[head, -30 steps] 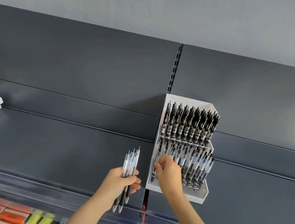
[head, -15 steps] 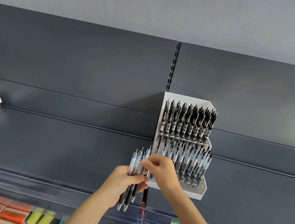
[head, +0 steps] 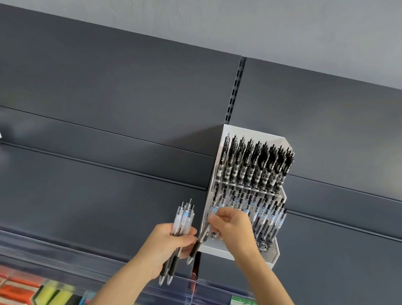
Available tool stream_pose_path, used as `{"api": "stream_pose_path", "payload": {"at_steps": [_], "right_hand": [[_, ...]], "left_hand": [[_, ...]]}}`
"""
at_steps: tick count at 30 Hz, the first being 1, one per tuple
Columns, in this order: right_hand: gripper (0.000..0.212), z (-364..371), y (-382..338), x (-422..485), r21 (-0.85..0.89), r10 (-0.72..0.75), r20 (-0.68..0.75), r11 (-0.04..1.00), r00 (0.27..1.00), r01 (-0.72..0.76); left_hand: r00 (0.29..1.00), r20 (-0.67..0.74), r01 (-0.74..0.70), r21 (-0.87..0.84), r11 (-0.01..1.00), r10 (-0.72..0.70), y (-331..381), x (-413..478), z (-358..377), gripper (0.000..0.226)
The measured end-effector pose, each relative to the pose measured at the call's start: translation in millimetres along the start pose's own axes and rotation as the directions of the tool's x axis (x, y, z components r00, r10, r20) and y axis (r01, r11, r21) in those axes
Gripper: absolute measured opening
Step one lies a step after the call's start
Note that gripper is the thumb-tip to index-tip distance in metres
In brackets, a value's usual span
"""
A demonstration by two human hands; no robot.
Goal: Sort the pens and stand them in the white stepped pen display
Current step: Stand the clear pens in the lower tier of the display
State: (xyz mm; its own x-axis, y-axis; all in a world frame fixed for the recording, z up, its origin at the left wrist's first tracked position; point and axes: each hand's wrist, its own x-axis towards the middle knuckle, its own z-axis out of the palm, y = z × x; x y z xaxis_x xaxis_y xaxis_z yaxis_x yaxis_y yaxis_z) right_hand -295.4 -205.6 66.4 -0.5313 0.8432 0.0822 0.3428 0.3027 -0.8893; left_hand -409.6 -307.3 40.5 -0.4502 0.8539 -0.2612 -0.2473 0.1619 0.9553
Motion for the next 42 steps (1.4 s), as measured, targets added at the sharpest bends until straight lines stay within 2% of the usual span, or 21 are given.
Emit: {"api": "stream_pose_path", "payload": {"at_steps": [4, 6, 9, 11, 14, 17, 21, 24, 27, 32, 34, 37, 39, 42], "right_hand": [[0.016, -21.4, -3.5, 5.5, -0.088, -0.096, -0.166, 0.993, 0.981, 0.082], [0.011, -24.8, -1.6, 9.4, -0.131, -0.138, -0.203, 0.985, 0.969, 0.113], [0.008, -19.0, 2.4, 11.3, -0.179, -0.172, -0.193, 0.974, 0.966, 0.138], [0.022, -12.8, 5.6, 11.0, -0.213, -0.193, -0.175, 0.965, 0.965, 0.155], [0.032, -9.0, 4.1, 12.8, -0.236, -0.21, -0.163, 0.957, 0.964, 0.168], [0.027, -7.8, 8.6, 15.9, -0.261, -0.216, -0.173, 0.951, 0.961, 0.166], [0.01, 3.6, 29.9, 12.6, -0.294, -0.151, -0.128, 0.95, 0.98, 0.108], [0.007, 10.4, 36.7, 14.1, -0.278, -0.112, -0.177, 0.959, 0.978, 0.06], [0.015, 9.6, 33.4, 16.9, -0.256, -0.074, -0.195, 0.966, 0.978, 0.022], [0.015, 4.1, 30.2, 14.0, -0.273, -0.041, -0.187, 0.962, 0.982, -0.012], [0.015, -0.1, 25.8, 9.3, -0.279, -0.055, -0.226, 0.96, 0.973, -0.011], [0.012, -1.4, 12.9, -1.9, -0.298, -0.176, -0.309, 0.951, 0.935, 0.081], [0.011, 3.1, 3.0, -5.9, -0.259, -0.209, -0.229, 0.955, 0.951, 0.147], [0.016, 11.5, -7.3, -6.3, -0.157, -0.147, 0.009, 0.977, 0.989, 0.147]], "left_hand": [[0.999, -0.023, 0.033, 0.025, 0.999, -0.032, -3.9, 0.1, -8.6, 0.014], [0.999, -0.021, 0.041, 0.053, 0.998, -0.04, -4.4, -0.9, -9.0, 0.014], [0.999, -0.006, 0.044, 0.063, 0.997, -0.044, -4.5, -2.8, -6.5, 0.014], [0.999, 0.0, 0.043, 0.062, 0.997, -0.043, -4.1, -3.9, -5.7, 0.014], [0.999, -0.004, 0.04, 0.061, 0.997, -0.04, -4.2, -4.5, -6.4, 0.015], [0.999, -0.008, 0.04, 0.052, 0.998, -0.039, -5.0, -4.9, -8.3, 0.014], [0.999, -0.01, 0.036, 0.046, 0.998, -0.036, -5.8, -4.7, -9.9, 0.015], [0.999, -0.008, 0.037, 0.042, 0.998, -0.037, -5.9, -4.0, -8.9, 0.015], [0.999, -0.001, 0.04, 0.027, 0.999, -0.04, -5.4, -3.2, -7.3, 0.014], [0.999, 0.014, 0.038, 0.017, 0.999, -0.039, -2.6, -3.9, -4.5, 0.014], [0.999, 0.018, 0.035, 0.011, 0.999, -0.035, -1.1, -4.1, -5.4, 0.013], [0.999, 0.037, 0.032, -0.001, 0.999, -0.032, 0.2, -3.8, -5.3, 0.013], [0.997, 0.063, 0.039, -0.017, 0.999, -0.038, 0.7, -4.0, -2.8, 0.013], [0.993, 0.108, 0.045, -0.025, 0.999, -0.042, 1.7, -4.9, 2.8, 0.011]]}}
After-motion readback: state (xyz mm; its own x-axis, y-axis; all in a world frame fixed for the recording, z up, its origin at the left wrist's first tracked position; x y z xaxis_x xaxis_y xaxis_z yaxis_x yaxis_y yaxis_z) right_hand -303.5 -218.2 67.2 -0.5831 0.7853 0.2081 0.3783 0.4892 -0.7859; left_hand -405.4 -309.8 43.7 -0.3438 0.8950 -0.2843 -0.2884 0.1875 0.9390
